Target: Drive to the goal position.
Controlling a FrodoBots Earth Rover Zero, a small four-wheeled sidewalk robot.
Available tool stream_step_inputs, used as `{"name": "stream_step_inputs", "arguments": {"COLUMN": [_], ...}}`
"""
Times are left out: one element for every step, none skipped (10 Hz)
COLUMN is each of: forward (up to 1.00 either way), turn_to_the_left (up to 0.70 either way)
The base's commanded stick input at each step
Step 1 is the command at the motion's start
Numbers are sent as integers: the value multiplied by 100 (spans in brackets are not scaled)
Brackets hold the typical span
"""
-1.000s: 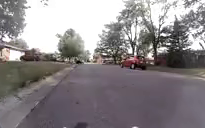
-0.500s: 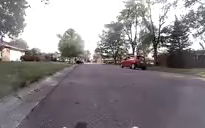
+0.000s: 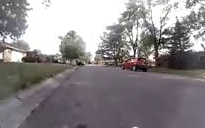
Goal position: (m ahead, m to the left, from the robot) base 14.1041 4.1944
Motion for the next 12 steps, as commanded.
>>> {"name": "stream_step_inputs", "arguments": {"forward": [85, 85, 85, 85, 85, 85, 85, 85, 85, 85, 85, 85], "turn_to_the_left": [0, 0, 0, -9, -26, -34, -34, -21, 0, 0, 0, 0]}}
